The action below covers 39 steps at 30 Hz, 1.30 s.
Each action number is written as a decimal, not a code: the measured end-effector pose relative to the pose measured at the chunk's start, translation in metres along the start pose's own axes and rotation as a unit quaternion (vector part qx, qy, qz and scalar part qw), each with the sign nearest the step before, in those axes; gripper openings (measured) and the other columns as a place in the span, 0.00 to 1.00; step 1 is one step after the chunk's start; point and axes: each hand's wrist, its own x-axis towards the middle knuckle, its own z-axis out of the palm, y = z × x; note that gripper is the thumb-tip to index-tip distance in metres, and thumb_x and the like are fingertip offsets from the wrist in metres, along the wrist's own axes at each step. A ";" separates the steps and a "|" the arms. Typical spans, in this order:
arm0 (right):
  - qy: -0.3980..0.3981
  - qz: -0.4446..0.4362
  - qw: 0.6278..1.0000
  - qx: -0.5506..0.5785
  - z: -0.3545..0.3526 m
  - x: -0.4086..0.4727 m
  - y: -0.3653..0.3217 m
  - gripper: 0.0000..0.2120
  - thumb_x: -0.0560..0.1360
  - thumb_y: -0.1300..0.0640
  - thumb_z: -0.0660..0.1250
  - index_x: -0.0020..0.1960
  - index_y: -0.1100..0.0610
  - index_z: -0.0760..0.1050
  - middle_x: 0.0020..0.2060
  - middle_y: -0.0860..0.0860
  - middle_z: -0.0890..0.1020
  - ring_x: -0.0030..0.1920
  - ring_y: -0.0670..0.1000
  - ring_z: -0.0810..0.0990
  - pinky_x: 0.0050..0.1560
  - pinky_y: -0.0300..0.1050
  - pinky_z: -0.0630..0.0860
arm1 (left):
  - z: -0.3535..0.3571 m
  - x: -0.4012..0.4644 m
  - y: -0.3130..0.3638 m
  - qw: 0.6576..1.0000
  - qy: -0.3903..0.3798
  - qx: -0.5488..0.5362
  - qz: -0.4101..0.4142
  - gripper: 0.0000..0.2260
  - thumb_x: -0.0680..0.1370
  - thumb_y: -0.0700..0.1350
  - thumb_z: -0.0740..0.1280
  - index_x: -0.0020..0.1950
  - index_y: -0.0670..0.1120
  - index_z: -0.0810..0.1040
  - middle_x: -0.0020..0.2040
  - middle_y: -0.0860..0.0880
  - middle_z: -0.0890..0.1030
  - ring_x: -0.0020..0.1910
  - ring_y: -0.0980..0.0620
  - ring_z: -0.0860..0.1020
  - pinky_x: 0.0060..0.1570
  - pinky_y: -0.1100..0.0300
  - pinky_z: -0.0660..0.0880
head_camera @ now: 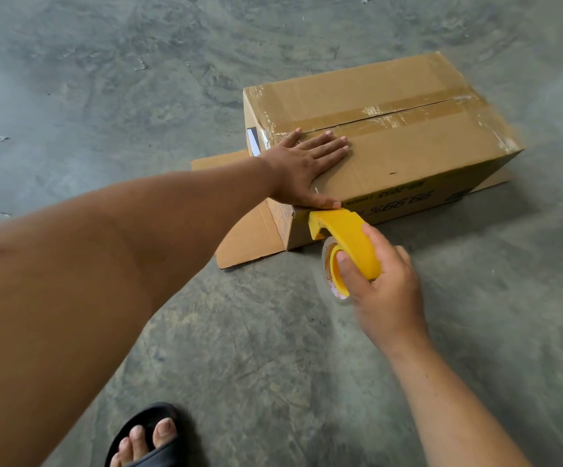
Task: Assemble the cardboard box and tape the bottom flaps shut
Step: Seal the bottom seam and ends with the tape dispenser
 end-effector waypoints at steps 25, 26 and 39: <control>0.062 0.004 0.998 0.021 -0.002 -0.023 0.019 0.35 0.70 0.35 0.63 0.74 0.49 0.66 0.51 0.47 0.69 0.50 0.28 0.69 0.42 0.22 0.66 | -0.005 -0.010 0.028 0.996 -0.055 -0.001 -0.068 0.56 0.71 0.68 0.69 0.80 0.51 0.31 0.81 0.49 0.32 0.79 0.44 0.34 0.72 0.27 0.40; 0.069 0.002 0.997 0.025 -0.004 -0.022 0.019 0.36 0.69 0.34 0.63 0.74 0.48 0.65 0.52 0.47 0.69 0.51 0.29 0.70 0.42 0.23 0.67 | -0.006 -0.013 0.023 0.997 -0.054 -0.003 -0.060 0.57 0.71 0.68 0.70 0.80 0.51 0.31 0.81 0.49 0.32 0.79 0.44 0.34 0.72 0.28 0.40; 0.123 -0.058 0.990 0.045 -0.052 0.045 0.010 0.28 0.74 0.41 0.61 0.70 0.52 0.71 0.56 0.50 0.74 0.56 0.45 0.75 0.54 0.32 0.67 | 0.004 -0.014 0.037 0.995 0.012 -0.026 -0.091 0.41 0.77 0.74 0.46 0.81 0.55 0.35 0.82 0.50 0.36 0.80 0.48 0.36 0.73 0.30 0.39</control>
